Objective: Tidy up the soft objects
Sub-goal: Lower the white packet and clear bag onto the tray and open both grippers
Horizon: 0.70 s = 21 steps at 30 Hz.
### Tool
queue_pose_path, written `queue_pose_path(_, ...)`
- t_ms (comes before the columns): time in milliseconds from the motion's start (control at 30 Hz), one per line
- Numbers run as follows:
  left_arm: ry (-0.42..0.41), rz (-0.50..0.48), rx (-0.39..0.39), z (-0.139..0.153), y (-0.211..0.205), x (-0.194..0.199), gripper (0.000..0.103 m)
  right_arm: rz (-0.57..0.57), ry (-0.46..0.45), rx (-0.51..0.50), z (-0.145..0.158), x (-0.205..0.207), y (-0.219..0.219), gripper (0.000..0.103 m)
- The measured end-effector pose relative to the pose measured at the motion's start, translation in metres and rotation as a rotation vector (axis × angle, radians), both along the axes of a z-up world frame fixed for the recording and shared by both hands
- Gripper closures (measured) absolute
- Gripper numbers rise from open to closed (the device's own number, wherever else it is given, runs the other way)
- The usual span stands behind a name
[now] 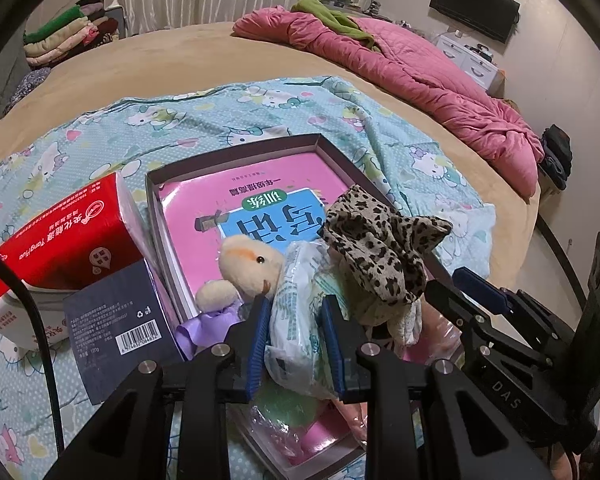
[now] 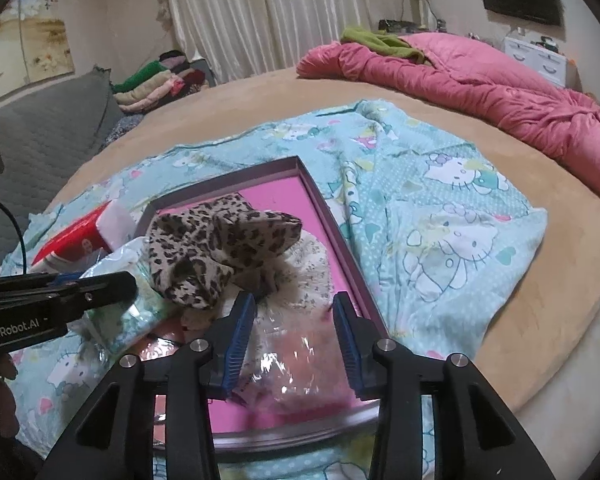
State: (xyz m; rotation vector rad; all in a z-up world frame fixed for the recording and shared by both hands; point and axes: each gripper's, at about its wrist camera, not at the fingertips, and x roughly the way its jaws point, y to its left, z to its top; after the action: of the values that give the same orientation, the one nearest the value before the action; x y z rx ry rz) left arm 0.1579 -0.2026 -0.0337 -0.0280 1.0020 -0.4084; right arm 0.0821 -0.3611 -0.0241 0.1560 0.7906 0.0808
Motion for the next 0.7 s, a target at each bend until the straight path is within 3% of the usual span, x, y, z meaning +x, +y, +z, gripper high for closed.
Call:
queue_pose_path(167, 0.001, -0.005, 0.006, 0.002, 0.001, -0.003, 0.076, 0.004, -0.013, -0.012, 0.002, -0.001, 0.003, 0.057)
queue_pose_path(700, 0.025, 0.000, -0.006, -0.001, 0.012, -0.010, 0.069, -0.069, -0.042, 0.009, 0.017, -0.011, -0.004, 0.032)
